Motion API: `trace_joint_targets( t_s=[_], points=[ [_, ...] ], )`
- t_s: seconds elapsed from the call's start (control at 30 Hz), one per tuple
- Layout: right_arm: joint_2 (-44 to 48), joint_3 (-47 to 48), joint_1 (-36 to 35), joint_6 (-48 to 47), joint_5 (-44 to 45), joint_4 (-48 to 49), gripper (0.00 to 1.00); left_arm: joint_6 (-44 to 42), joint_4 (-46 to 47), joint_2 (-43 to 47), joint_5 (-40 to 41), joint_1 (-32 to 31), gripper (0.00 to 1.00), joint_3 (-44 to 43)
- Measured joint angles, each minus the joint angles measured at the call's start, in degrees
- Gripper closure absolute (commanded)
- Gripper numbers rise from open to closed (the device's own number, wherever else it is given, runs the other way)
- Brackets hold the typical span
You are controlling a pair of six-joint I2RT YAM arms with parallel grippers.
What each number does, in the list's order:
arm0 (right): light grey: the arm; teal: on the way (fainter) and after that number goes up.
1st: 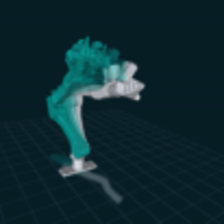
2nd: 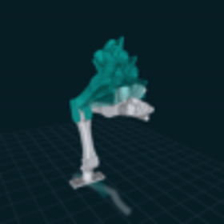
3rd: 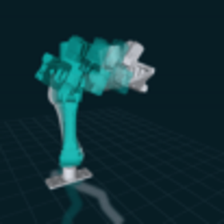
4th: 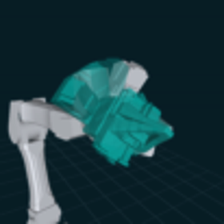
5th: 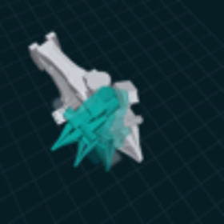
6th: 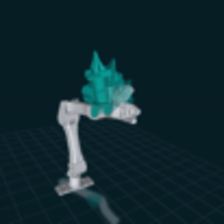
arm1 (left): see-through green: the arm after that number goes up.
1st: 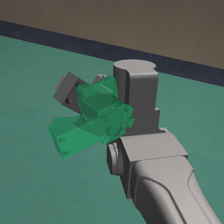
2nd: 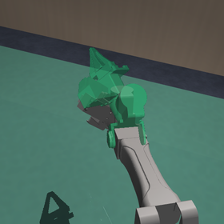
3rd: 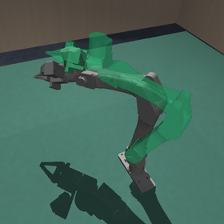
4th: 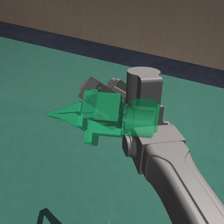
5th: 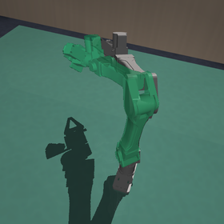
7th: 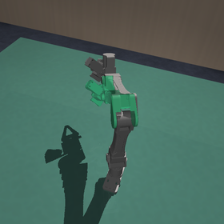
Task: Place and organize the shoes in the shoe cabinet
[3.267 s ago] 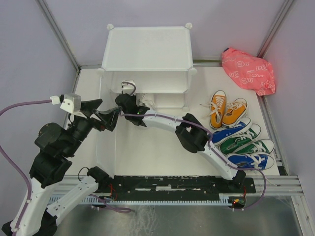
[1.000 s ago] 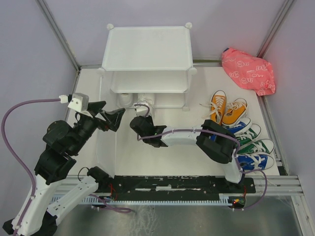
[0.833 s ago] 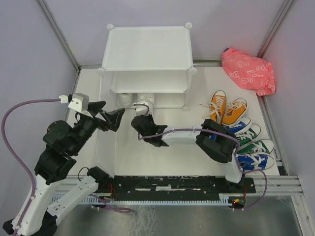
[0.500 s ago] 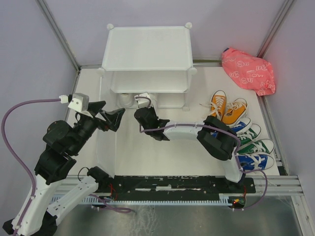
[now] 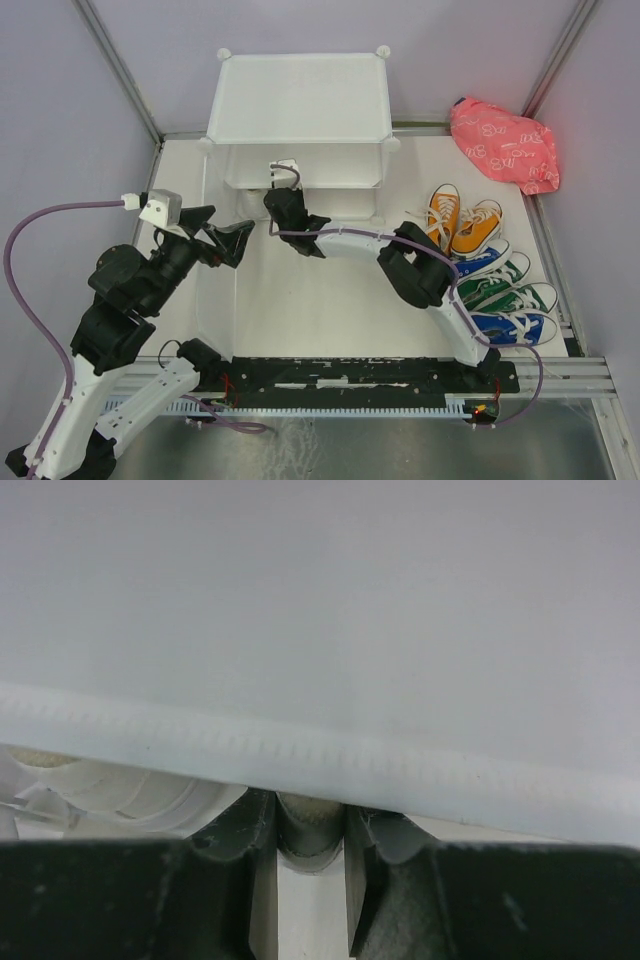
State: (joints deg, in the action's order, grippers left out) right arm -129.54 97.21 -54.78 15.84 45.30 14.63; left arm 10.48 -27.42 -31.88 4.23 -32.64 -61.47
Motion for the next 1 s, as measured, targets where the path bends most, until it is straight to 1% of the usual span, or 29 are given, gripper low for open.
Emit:
trace_joint_targets(
  t_s=[0.23,0.3,0.33,0.37,0.47,0.6,0.63,0.7,0.77,0.9,1.0],
  points=[
    [-3.7,3.1,0.8,1.9,-0.6,-0.5,0.98,-0.7,-0.1,0.0,-0.1,0.0,0.01,0.3],
    [-4.3,4.0,0.9,2.1,-0.6,-0.5,0.95,-0.7,-0.1,0.0,-0.1,0.0,0.01,0.3],
    [-4.7,4.5,0.9,2.2,-0.6,-0.5,0.91,-0.7,-0.1,0.0,-0.1,0.0,0.01,0.3],
    [-5.0,4.8,1.0,2.3,-0.6,-0.3,0.84,-0.7,-0.1,0.0,-0.1,0.0,0.01,0.3],
    [-5.3,5.1,1.2,2.4,-0.6,0.0,0.69,-0.8,-0.1,-0.1,-0.1,0.0,0.01,0.3],
    [-5.3,5.1,1.2,3.0,-0.7,0.2,0.45,-0.8,-0.1,-0.2,-0.1,0.0,0.01,0.3],
    [-5.3,5.1,1.2,3.3,-0.7,0.3,0.4,-0.7,-0.1,-0.3,-0.1,0.0,0.01,0.3],
    [-5.3,4.7,1.2,3.8,-0.7,0.8,0.34,-0.7,-0.2,-0.5,-0.2,0.0,0.01,0.3],
    [-5.0,3.4,1.3,4.3,-0.9,2.0,0.32,-0.7,-0.2,-0.7,-0.3,0.0,0.01,0.3],
    [-3.0,-1.2,1.8,5.4,-3.8,4.0,0.31,-0.7,-0.2,-0.7,-0.3,0.0,0.01,0.3],
    [0.2,-5.4,1.7,6.2,-6.5,4.2,0.32,-0.7,-0.2,-0.7,-0.3,0.0,0.01,0.3]
  ],
)
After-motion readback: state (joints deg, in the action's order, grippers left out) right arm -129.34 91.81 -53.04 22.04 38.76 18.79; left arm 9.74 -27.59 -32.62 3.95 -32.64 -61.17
